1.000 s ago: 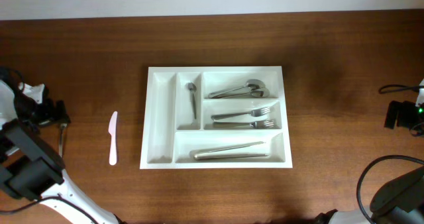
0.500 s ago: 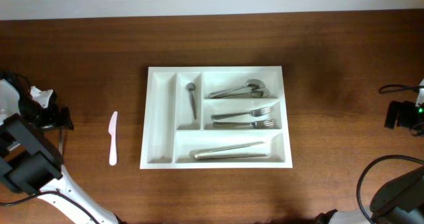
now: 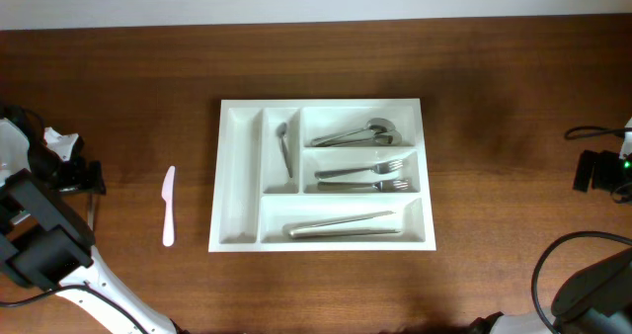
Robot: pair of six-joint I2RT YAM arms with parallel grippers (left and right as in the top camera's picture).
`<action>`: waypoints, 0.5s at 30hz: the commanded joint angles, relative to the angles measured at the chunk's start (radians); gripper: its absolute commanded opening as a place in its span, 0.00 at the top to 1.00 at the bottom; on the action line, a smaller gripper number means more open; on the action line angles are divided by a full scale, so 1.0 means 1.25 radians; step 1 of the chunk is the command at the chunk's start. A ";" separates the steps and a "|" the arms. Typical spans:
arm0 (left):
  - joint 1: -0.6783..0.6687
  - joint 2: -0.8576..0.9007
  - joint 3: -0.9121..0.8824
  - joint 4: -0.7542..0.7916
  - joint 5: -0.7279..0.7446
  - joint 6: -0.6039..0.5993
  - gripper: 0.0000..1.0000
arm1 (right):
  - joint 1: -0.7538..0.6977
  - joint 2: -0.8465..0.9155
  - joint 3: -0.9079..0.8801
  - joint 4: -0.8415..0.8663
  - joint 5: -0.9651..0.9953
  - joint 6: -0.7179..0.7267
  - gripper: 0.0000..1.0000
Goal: Pack container
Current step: 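Lower the left gripper onto the last silver spoon and grasp it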
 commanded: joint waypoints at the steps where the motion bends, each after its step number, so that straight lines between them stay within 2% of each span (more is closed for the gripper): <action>1: 0.000 0.008 0.002 0.006 -0.005 0.016 0.04 | 0.001 -0.018 -0.001 0.002 -0.002 -0.005 0.01; 15: -0.002 0.008 -0.007 0.010 -0.023 0.015 0.03 | 0.001 -0.018 -0.001 0.002 -0.002 -0.005 0.01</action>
